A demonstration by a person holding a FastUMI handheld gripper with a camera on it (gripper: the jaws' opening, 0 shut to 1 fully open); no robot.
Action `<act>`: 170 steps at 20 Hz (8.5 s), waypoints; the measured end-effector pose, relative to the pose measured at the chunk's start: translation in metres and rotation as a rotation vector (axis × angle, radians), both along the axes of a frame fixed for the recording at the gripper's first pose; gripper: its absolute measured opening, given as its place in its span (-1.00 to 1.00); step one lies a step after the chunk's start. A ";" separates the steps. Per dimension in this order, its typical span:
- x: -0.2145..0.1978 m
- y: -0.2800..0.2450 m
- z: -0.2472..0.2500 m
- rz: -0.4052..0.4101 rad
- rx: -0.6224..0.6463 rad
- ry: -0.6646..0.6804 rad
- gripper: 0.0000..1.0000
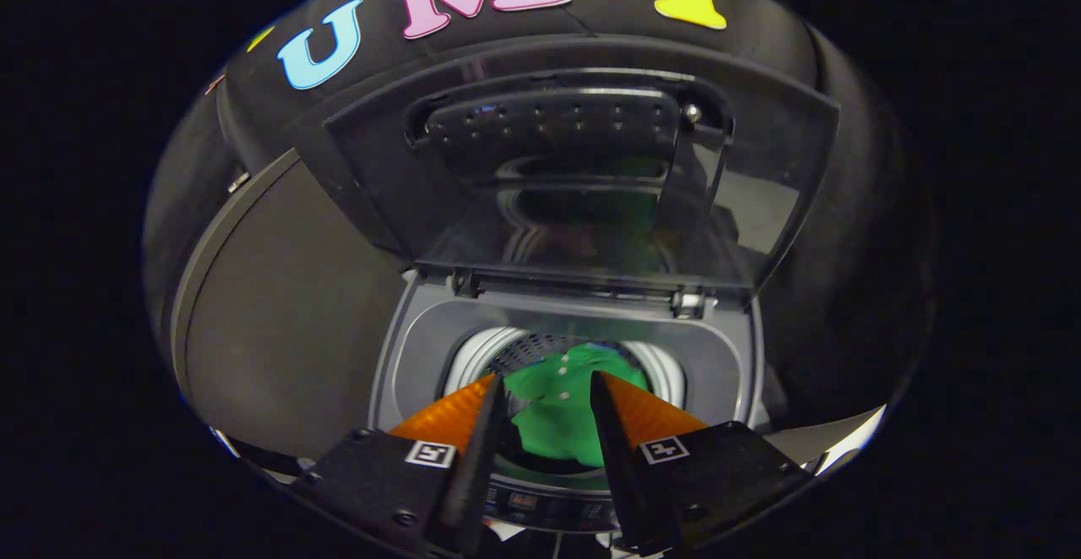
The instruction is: Put the clothes into the washing machine and then close the washing machine lid.
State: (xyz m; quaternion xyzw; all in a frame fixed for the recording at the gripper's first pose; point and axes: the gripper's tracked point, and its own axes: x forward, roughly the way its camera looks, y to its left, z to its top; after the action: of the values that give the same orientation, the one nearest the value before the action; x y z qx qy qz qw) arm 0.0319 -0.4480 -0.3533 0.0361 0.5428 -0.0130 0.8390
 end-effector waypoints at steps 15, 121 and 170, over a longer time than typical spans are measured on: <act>0.062 0.009 0.089 -0.087 -0.008 -0.270 0.98; 0.242 0.174 0.324 -0.108 -0.167 -0.965 0.97; 0.236 0.160 0.308 -0.066 -0.241 -0.971 1.00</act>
State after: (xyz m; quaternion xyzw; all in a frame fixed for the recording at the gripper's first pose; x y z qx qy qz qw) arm 0.2681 -0.2877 -0.0455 -0.0420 0.0827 -0.0836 0.9922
